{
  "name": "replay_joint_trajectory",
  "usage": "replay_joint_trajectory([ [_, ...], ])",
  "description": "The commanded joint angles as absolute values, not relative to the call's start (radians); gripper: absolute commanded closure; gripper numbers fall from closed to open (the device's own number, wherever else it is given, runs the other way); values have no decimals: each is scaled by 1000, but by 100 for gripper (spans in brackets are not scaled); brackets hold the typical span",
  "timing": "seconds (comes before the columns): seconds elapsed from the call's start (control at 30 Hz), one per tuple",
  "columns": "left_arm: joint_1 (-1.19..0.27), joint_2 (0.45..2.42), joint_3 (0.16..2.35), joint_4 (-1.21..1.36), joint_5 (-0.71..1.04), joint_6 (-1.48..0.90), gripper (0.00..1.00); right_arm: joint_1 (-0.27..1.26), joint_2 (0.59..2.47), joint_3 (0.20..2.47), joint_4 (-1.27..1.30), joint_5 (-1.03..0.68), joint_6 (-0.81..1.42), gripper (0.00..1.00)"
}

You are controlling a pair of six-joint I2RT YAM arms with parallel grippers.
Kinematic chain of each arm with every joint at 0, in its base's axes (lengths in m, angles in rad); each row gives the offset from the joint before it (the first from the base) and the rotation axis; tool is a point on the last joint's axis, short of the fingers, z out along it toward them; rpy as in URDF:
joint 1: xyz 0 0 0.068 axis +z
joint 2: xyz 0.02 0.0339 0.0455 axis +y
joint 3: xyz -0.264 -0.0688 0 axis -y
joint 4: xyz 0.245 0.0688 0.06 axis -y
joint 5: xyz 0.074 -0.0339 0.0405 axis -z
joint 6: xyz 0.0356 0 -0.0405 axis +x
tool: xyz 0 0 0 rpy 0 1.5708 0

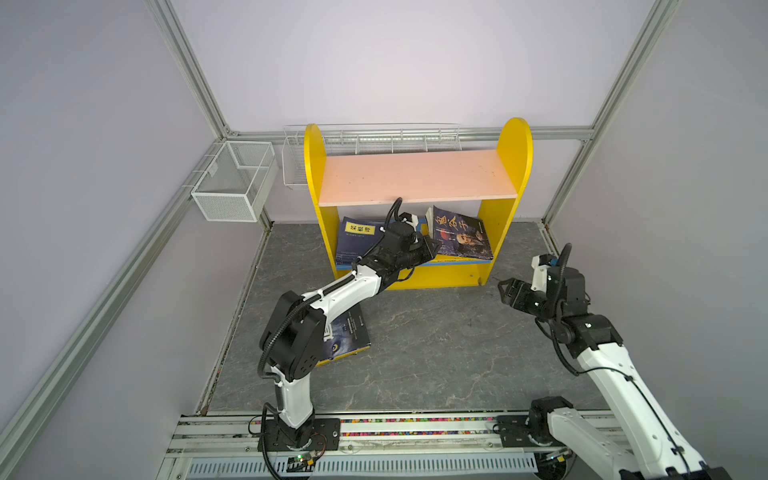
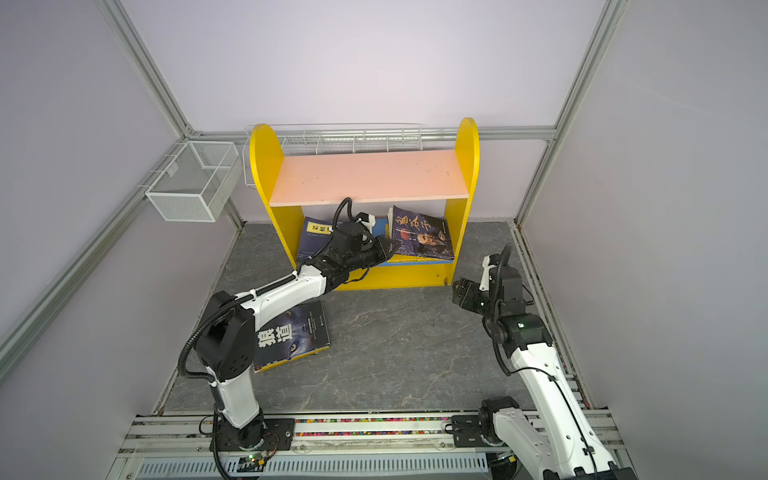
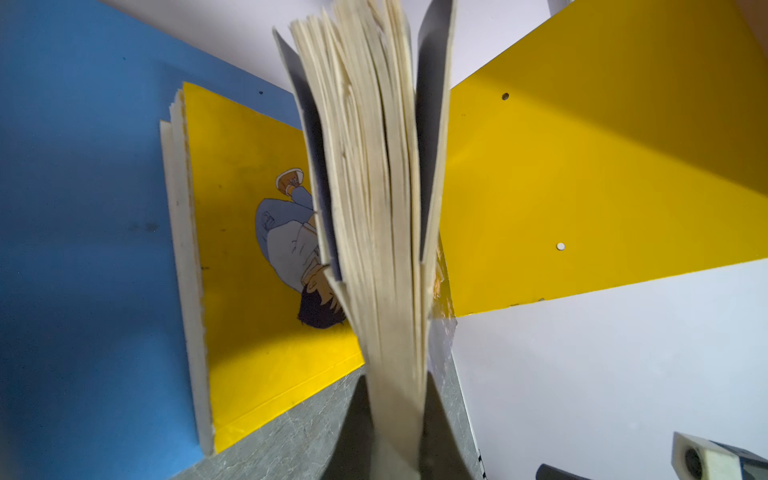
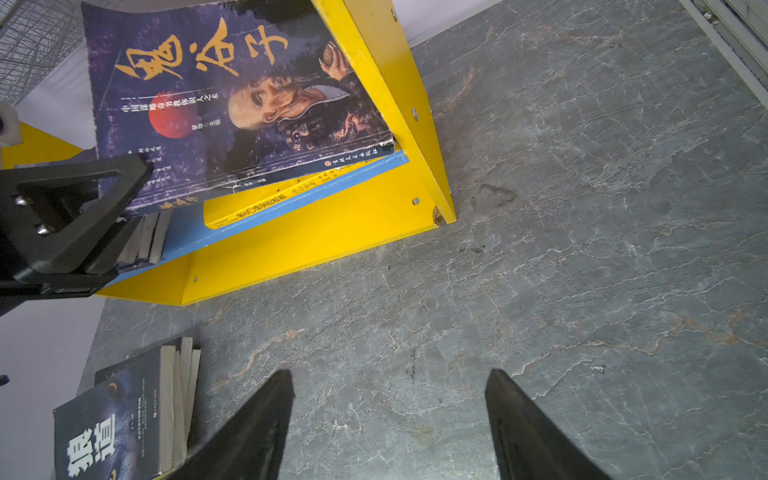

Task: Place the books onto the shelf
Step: 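Carry the purple book onto the blue shelf with the left gripper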

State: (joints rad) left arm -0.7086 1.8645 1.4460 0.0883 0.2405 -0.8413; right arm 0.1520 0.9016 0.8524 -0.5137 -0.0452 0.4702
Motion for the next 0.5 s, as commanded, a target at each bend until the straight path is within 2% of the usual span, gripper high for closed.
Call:
replay_joint_trajectory([
  [0.0,-716,1887,1493,154,259,-836,100,150,903,873,-524,-37,450,24],
  [0.23,-721,1899,1504,116,227,-831,100,150,902,873,-520,-49,448,24],
  [0.27,-724,1904,1513,104,222,-831,94,150,903,873,-518,-53,448,24],
  [0.33,-734,1905,1515,100,204,-820,63,150,902,872,-516,-59,447,24],
  [0.4,-745,1909,1535,68,179,-798,42,150,899,873,-515,-62,445,24],
  [0.47,-752,1916,1562,45,170,-778,30,150,896,873,-517,-62,445,24],
])
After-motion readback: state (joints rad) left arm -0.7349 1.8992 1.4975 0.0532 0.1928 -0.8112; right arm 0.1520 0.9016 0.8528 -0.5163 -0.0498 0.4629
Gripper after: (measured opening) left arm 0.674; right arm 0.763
